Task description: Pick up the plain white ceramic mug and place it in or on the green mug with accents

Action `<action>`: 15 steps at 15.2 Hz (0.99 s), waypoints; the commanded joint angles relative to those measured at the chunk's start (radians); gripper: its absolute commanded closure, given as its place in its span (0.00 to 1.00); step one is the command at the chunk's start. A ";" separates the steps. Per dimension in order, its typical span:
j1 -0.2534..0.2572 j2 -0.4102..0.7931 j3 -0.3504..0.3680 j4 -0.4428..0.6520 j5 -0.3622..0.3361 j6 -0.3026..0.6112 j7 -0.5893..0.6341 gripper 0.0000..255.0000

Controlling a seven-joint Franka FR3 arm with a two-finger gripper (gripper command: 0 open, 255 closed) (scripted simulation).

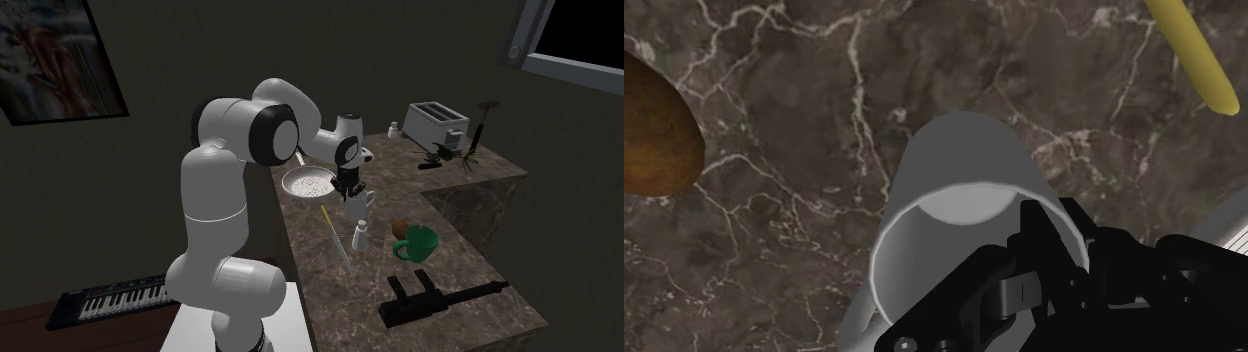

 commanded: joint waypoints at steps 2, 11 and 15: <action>0.002 -0.016 -0.002 0.010 -0.010 -0.024 0.006 1.00; 0.008 -0.080 -0.007 0.065 -0.046 -0.137 0.030 1.00; 0.010 -0.103 -0.007 0.095 -0.058 -0.189 0.038 1.00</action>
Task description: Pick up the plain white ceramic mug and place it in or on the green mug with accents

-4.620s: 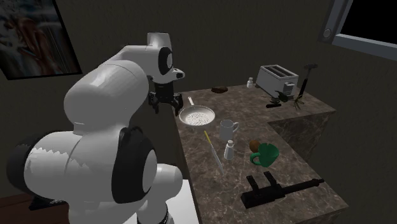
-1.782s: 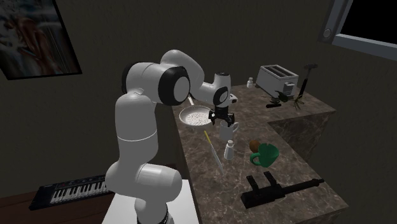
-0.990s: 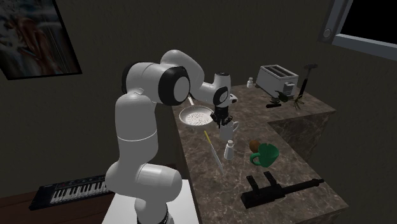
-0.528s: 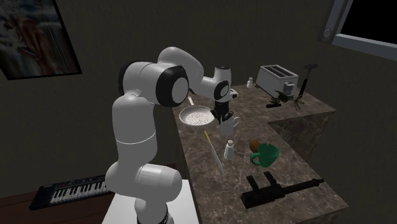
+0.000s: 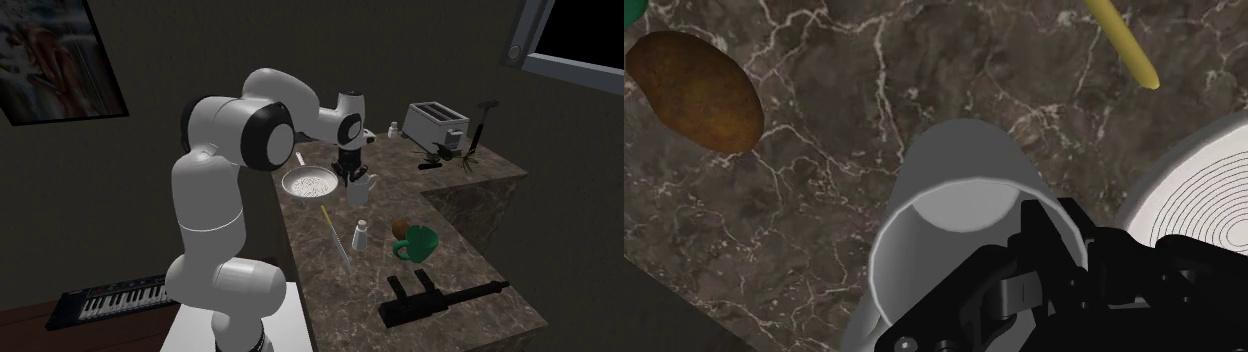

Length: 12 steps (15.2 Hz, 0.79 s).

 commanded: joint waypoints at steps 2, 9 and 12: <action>0.001 -0.015 0.000 0.029 -0.008 -0.043 0.005 1.00; 0.003 -0.044 0.001 0.094 -0.021 -0.134 0.013 1.00; 0.004 -0.053 0.002 0.125 -0.025 -0.173 0.016 1.00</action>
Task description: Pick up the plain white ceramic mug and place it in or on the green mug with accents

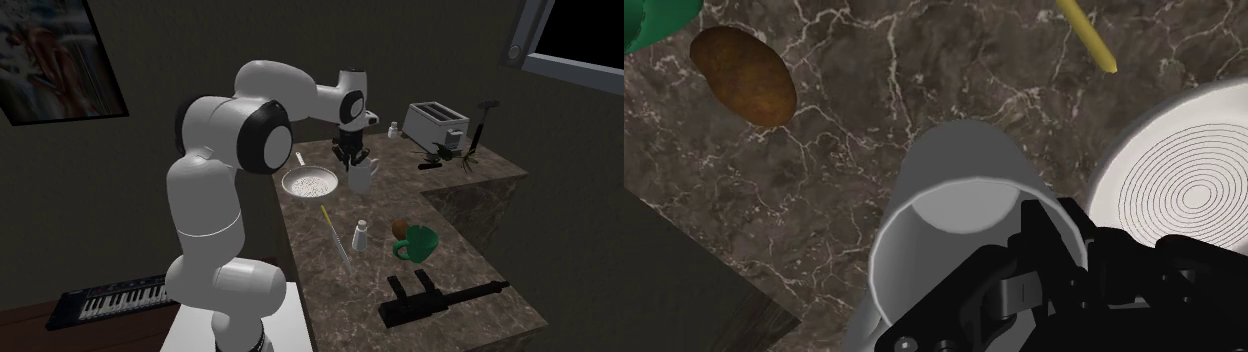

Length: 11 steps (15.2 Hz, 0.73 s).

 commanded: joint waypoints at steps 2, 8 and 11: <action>0.000 -0.009 0.000 0.029 -0.004 -0.039 0.001 1.00; -0.019 -0.042 -0.020 0.047 -0.015 -0.085 -0.036 1.00; -0.050 -0.075 -0.052 0.022 -0.026 -0.088 -0.095 1.00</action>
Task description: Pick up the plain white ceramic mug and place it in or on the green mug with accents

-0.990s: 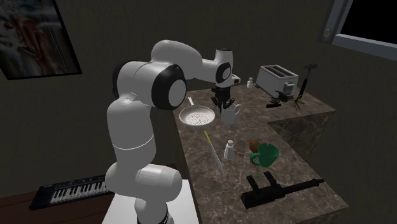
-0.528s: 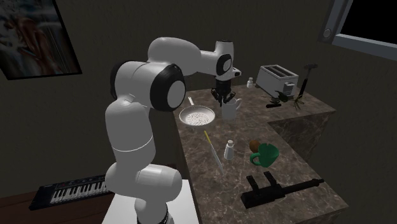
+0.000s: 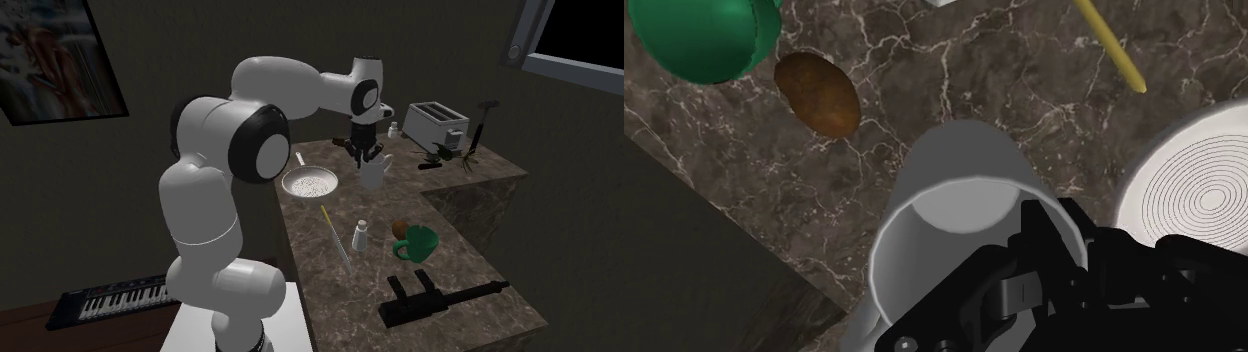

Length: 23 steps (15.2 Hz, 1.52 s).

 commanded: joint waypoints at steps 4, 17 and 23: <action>-0.052 -0.033 -0.060 -0.023 -0.011 -0.004 -0.109 1.00; -0.174 -0.018 -0.225 0.023 0.009 -0.031 -0.405 1.00; -0.176 -0.007 -0.230 -0.049 0.015 0.049 -0.410 1.00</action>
